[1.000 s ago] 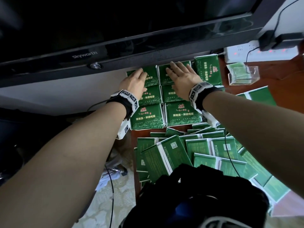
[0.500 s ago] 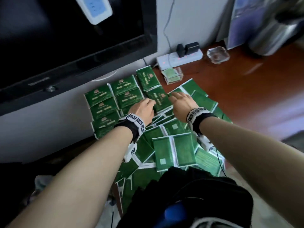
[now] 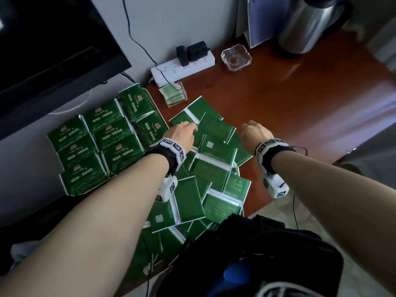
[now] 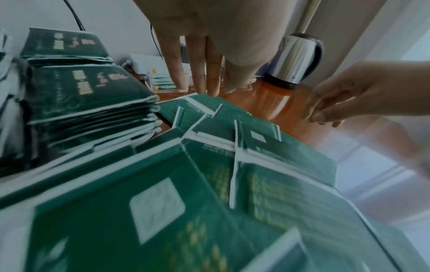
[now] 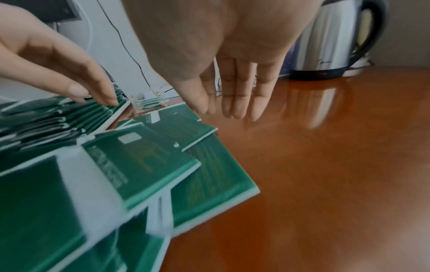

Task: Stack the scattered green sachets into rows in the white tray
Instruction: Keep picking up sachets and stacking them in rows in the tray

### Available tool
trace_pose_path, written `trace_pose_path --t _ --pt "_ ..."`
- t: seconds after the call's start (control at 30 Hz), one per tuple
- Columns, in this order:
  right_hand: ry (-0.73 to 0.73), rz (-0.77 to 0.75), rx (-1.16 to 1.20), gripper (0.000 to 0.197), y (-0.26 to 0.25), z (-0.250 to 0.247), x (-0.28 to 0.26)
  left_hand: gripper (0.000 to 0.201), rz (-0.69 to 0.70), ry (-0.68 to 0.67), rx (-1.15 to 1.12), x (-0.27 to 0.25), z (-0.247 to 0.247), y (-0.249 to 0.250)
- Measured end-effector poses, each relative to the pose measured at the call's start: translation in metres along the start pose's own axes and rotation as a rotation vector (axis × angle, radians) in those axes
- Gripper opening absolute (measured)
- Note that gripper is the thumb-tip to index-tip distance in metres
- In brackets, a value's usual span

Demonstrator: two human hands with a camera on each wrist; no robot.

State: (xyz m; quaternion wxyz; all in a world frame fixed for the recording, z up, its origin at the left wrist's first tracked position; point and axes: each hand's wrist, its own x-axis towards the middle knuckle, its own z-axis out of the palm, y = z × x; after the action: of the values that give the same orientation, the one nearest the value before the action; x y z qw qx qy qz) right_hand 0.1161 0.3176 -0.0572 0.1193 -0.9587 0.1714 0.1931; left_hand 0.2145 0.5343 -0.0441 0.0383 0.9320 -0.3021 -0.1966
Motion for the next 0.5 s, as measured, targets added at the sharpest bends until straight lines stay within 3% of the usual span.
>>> trace_pose_path --t 0.13,0.23,0.37,0.5 --pt "-0.064 -0.053 0.128 0.023 -0.008 -0.015 0.046 0.031 -0.074 -0.043 0.029 0.046 -0.012 0.012" --pt "-0.151 -0.075 0.190 0.050 -0.021 -0.019 0.069 0.040 -0.111 -0.062 0.037 0.083 -0.018 0.023" --pt "-0.273 -0.090 0.044 0.077 -0.035 -0.009 0.086 0.055 0.033 -0.125 0.109 0.131 -0.015 0.033" --pt "-0.292 -0.094 0.010 0.081 -0.036 0.009 0.102 0.053 0.185 -0.292 0.375 0.167 -0.014 0.037"
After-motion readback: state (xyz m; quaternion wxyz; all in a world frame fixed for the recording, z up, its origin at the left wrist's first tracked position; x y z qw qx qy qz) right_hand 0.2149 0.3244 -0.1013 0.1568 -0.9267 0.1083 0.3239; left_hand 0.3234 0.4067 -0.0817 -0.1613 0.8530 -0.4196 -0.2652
